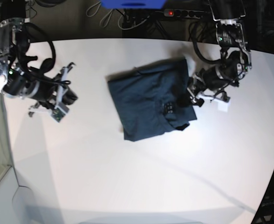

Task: Layout the t-shirt on the table in an organized manner, then fold the t-shirt properly
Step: 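Push the bundle edge with the left gripper to square it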

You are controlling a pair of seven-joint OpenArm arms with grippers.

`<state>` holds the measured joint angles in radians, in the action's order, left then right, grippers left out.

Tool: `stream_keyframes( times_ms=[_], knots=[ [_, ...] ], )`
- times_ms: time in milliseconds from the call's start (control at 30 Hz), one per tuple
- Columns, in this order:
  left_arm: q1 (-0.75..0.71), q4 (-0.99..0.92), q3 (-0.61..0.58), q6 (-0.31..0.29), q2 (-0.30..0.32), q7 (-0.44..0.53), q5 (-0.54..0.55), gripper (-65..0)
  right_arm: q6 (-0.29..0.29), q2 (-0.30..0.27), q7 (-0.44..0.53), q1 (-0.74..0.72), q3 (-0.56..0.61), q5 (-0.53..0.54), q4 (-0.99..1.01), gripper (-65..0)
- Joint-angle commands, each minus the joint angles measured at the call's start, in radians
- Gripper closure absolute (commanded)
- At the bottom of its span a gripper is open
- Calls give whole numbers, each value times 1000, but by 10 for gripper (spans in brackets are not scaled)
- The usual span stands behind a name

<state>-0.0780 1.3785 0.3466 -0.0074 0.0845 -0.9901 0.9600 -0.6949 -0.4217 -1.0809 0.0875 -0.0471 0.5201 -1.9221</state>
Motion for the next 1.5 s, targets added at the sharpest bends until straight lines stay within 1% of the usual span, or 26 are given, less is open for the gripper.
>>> stream_keyframes(
  times_ms=[0, 33, 67, 133, 200, 233, 367, 500, 600, 867, 967, 1067, 1100, 1167, 1267, 1333, 1400, 1467],
  knots=[
    [-1, -44, -17, 45, -7, -23, -140, -415, -3, -24, 17, 18, -58, 13, -17, -69],
    [14, -69, -25, 45, -9, -11, -175, -407, -3, -32, 18, 47, -122, 10, -15, -69],
    [28, -95, -39, 45, -9, 12, -206, -381, -3, -33, 18, 71, -187, 10, -15, -69],
    [54, -155, -96, 45, -9, 69, -261, -289, -3, -33, 18, 116, -313, 8, -15, -69],
    [85, -228, -169, 45, -2, 119, -303, -181, -3, -32, 17, 154, -426, 8, -15, -69],
    [100, -262, -199, 45, -1, 136, -313, -153, -3, -32, 15, 165, -466, 8, -15, -69],
    [163, -376, -317, 43, 1, 188, -367, -148, -3, -33, 17, 229, -607, 12, -15, -69],
    [191, -388, -403, 43, 2, 245, -448, -146, -3, -30, 18, 274, -670, 12, -15, -69],
    [231, -387, -484, 43, 37, 277, -540, -145, -3, -29, 18, 303, -712, 12, -15, -69],
    [363, -387, -780, 43, 145, 356, -749, -145, -3, -16, 18, 329, -850, 12, -15, -69],
    [395, -388, -864, 43, 176, 437, -813, -145, -3, -16, 14, 331, -882, 12, -15, -69],
    [422, -396, -943, 37, 197, 557, -864, -145, -3, -15, 12, 344, -926, 8, -15, -69],
    [435, -400, -966, 13, 203, 597, -879, -145, -3, -15, 15, 360, -933, 12, -15, -69],
    [449, -402, -996, -79, 219, 663, -904, -145, -3, -15, 18, 378, -939, 13, -17, -69],
    [459, -402, -996, -204, 217, 702, -932, -145, -3, -15, 18, 397, -940, 8, -17, -69],
    [470, -400, -996, -243, 215, 707, -964, -145, -3, -15, 18, 404, -940, 8, -17, -69],
    [472, -394, -996, -248, 215, 710, -985, -145, -3, -15, 18, 407, -940, 8, -17, -69],
    [475, -385, -987, -248, 217, 712, -984, -145, -3, -15, 18, 407, -940, 8, -17, -69]
  ],
)
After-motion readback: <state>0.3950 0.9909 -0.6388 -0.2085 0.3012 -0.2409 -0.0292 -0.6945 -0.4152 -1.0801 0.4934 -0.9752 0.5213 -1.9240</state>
